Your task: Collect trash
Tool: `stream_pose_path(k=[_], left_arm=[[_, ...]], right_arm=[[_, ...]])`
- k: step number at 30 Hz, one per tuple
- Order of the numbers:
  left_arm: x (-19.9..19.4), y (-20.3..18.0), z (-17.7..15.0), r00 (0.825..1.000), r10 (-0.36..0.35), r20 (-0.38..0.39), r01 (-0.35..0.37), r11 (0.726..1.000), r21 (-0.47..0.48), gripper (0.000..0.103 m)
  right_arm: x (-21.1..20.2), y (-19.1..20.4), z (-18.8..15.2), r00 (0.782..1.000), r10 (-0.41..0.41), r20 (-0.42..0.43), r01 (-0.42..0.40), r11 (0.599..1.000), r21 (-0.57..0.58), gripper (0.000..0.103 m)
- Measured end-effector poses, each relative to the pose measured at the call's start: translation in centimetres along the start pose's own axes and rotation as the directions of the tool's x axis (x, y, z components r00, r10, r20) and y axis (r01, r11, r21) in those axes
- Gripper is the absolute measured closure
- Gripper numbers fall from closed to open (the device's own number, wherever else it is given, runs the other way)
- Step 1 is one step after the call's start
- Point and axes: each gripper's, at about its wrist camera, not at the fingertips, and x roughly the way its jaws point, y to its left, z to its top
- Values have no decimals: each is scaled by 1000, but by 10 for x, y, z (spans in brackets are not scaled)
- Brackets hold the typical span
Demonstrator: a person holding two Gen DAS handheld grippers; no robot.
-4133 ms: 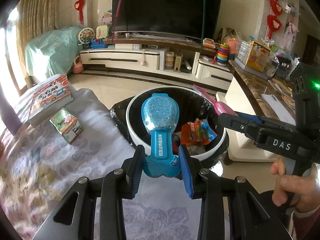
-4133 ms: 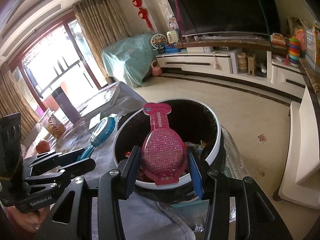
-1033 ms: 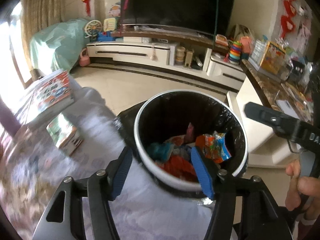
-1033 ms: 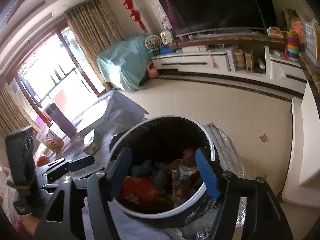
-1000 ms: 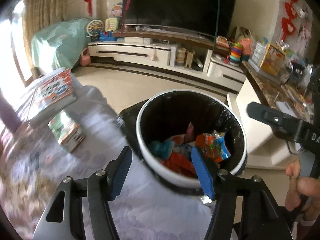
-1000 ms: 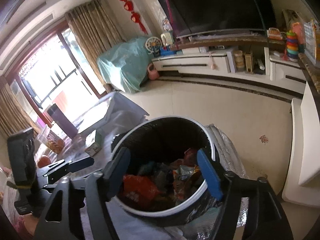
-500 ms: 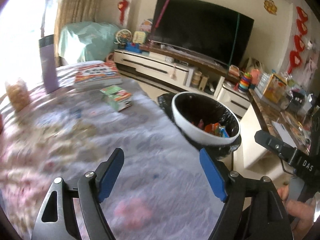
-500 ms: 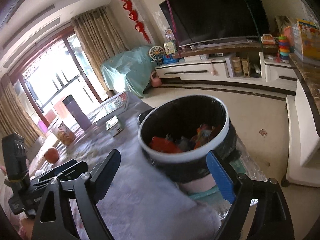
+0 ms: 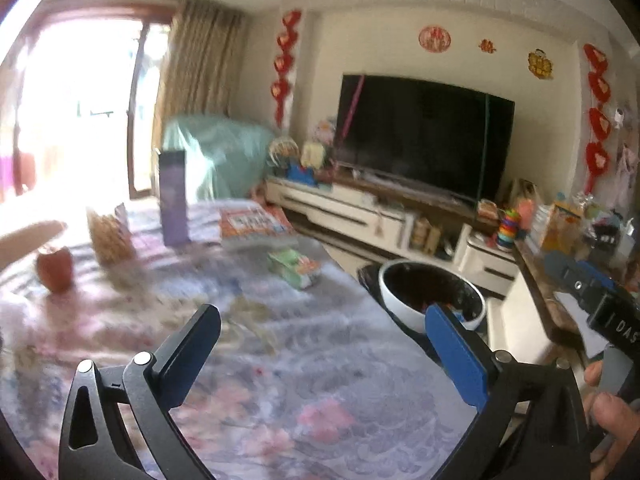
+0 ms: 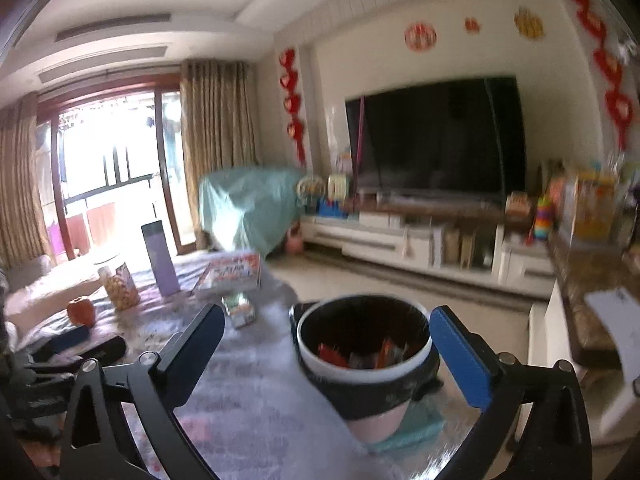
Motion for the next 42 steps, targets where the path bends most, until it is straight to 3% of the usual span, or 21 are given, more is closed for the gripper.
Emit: stream_pose_path(k=[7, 12, 42], left_arm=[[-9, -7, -32, 997, 83, 11, -83, 995, 50, 0], [-6, -10, -37, 993, 114, 4, -114, 992, 54, 0], [0, -4, -40, 989, 145, 34, -147, 987, 59, 1]], right_arm=[[14, 13, -38, 999, -23, -22, 23, 1000, 0, 0], [14, 17, -55, 999, -28, -38, 28, 1000, -15, 0], [7, 12, -58, 1000, -15, -21, 16, 999, 29, 0]])
